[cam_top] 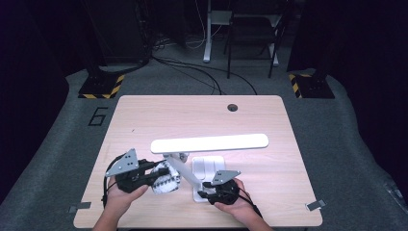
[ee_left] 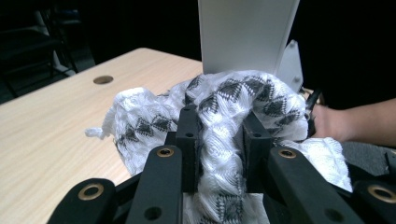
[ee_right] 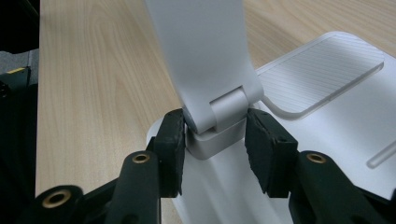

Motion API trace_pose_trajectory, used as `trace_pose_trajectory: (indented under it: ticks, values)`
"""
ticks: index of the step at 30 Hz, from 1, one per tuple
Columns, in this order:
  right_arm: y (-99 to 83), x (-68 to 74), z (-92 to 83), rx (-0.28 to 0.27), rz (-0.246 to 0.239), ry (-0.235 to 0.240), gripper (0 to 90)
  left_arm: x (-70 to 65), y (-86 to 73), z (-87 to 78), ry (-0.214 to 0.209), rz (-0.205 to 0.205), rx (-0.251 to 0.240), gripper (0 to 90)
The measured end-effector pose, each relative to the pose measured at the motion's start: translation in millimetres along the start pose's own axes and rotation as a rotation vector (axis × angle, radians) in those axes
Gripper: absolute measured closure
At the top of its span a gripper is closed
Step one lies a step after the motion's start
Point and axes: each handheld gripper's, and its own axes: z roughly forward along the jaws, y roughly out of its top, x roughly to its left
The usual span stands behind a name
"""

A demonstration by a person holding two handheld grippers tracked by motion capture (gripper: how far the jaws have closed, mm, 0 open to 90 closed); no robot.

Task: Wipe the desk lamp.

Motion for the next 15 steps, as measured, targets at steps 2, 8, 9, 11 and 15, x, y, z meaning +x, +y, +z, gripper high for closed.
trace_pose_trajectory:
  ticks: [2, 8, 9, 11, 15]
  values:
    - [0.1, 0.1, 0.0, 0.001, -0.002, -0.003, 58.3, 0.1, -5.2, 4.8, -0.003, -0.004, 0.009, 74.0]
    - [-0.4, 0.7, 0.0, -0.002, -0.004, -0.005, 58.5, 0.9, -21.8, 18.5, 0.0, -0.015, 0.022, 74.0]
    - [-0.4, 0.7, 0.1, -0.002, -0.003, -0.004, 58.5, 0.7, -24.5, 20.7, -0.001, -0.023, 0.024, 74.0]
    - [-0.5, 0.7, 0.0, -0.003, -0.005, -0.007, 58.5, 1.0, -29.5, 25.0, -0.004, -0.03, 0.028, 74.0]
    - [-1.1, 1.5, 0.4, -0.009, -0.001, -0.01, 58.6, 0.0, -37.5, 33.0, 0.003, -0.035, 0.034, 74.0]
